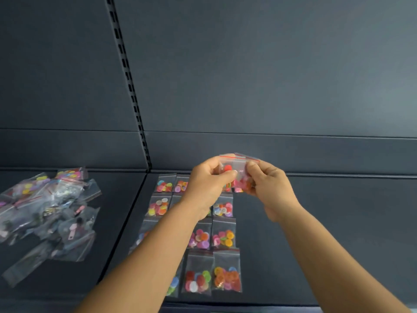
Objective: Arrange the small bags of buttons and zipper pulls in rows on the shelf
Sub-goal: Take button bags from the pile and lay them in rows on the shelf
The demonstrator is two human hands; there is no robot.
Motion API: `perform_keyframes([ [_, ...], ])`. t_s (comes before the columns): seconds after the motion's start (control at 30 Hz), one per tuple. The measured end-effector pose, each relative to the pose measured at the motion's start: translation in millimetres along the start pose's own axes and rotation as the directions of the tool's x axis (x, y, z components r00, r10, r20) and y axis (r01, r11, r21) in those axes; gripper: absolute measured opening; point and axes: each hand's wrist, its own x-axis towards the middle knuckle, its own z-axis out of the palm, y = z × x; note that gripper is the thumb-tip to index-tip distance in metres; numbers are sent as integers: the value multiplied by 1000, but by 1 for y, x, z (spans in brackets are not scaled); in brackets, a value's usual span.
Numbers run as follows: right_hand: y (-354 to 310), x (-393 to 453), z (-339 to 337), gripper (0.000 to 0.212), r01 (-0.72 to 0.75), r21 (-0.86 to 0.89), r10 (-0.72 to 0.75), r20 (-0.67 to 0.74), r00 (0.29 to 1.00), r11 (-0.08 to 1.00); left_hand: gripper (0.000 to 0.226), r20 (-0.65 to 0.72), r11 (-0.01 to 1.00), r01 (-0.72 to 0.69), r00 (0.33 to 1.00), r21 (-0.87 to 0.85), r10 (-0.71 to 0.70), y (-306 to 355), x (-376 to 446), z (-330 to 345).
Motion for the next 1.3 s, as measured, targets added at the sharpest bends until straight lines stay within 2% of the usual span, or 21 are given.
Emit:
perform_keyframes([
  [0.17, 5, -2, -21, 7, 7, 47, -14, 164, 986, 999, 16, -124, 998, 43, 992, 47, -37, -4, 4, 24],
  [0.27, 12, 2, -29, 19, -7, -10, 8, 109, 994, 1000, 10, -117, 998, 67, 991, 6, -66, -7, 5, 31],
  [0.33, 15, 4, -34, 19, -22, -31, 24, 71, 997, 999, 3, -105, 996, 81, 991, 21, -79, -10, 5, 33],
  [0.43, 19, 6, -40, 10, -58, 33, 56, 73, 996, 998, 7, -122, 994, 110, 987, 18, -107, -14, 9, 35],
  [0.53, 20, 9, -46, 15, -103, 68, 103, -6, 995, 992, 9, -136, 993, 120, 984, 14, -117, -16, 11, 37],
  [0.67, 26, 14, -64, 14, -109, -108, 85, -208, 974, 988, 8, -231, 991, 104, 970, 87, -81, -20, 16, 32],
  [0.77, 31, 13, -72, 10, -103, -284, 41, -215, 976, 953, 11, -199, 962, 126, 977, 242, -78, -29, 19, 32],
  [0.83, 36, 12, -73, 8, -123, -358, 57, -191, 980, 925, 19, -138, 909, 133, 987, 394, -85, -35, 18, 39],
  [0.93, 47, 10, -71, 22, -155, -439, 94, -156, 983, 885, 26, -88, 799, 90, 995, 594, -47, -44, 17, 49],
  [1.03, 54, 8, -71, 39, -101, -671, 13, -135, 991, 735, 40, -64, 645, 34, 998, 764, 24, -49, 15, 53],
  [1.13, 57, 6, -74, 53, -25, -803, -88, -96, 991, 596, 52, -22, 501, -50, 990, 864, 137, -55, 11, 50],
  [1.23, 57, 4, -74, 42, 69, -866, -154, -9, 988, 495, 38, 144, 420, -231, 963, 878, 228, -61, 5, 48],
  [1.3, 58, 2, -74, 33, 123, -887, -154, 59, 986, 445, 31, 275, 375, -335, 939, 864, 205, -66, 2, 49],
])
